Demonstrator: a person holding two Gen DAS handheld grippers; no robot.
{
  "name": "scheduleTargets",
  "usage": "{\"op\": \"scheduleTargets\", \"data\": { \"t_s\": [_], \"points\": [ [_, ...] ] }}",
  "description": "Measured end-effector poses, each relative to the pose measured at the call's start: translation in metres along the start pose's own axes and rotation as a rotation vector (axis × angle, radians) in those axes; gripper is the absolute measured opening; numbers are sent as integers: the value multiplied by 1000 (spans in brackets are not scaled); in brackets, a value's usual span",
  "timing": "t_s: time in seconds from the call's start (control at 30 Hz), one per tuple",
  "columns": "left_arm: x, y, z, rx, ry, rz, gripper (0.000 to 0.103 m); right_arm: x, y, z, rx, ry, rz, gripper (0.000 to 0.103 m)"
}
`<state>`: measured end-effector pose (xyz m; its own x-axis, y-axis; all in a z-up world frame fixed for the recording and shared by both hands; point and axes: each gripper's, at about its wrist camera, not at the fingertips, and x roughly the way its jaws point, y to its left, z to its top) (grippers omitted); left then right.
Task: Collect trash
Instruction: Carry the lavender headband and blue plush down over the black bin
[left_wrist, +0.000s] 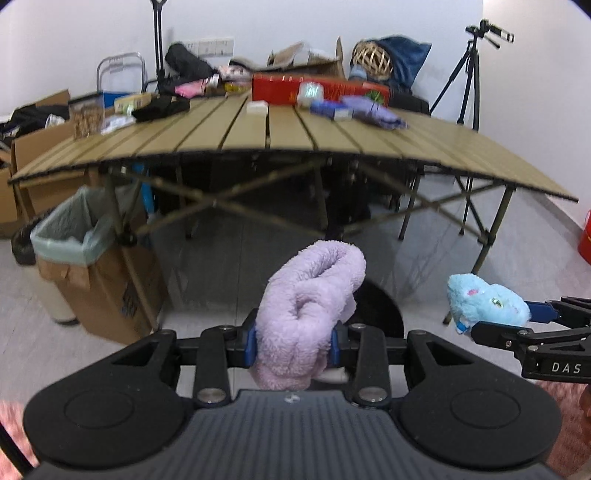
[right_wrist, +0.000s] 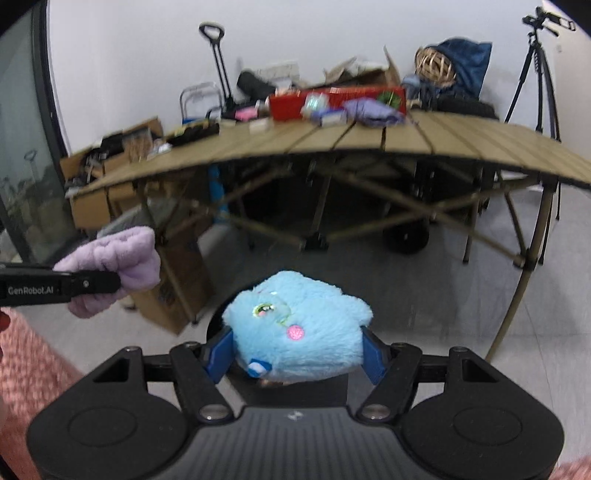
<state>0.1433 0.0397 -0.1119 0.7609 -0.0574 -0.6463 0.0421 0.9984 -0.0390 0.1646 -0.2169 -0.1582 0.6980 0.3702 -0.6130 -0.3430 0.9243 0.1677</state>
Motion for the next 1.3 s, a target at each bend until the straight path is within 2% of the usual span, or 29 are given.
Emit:
{"op": "scheduleTargets", "data": {
  "t_s": [0.27,0.63,1.0,1.3],
  "points": [
    [3,3,-28,-10,103,-13,35,2,15,-21,-20,92,-4,68],
    [23,18,-39,-59,183,24,35,20,14,-31,-5,181,-22,68],
    [45,23,-34,-78,210,52,35,41,12,-31,-2,222,-24,68],
    [60,31,-19,-83,202,75,35,63,5,-10,-14,187,-43,68]
  ]
}}
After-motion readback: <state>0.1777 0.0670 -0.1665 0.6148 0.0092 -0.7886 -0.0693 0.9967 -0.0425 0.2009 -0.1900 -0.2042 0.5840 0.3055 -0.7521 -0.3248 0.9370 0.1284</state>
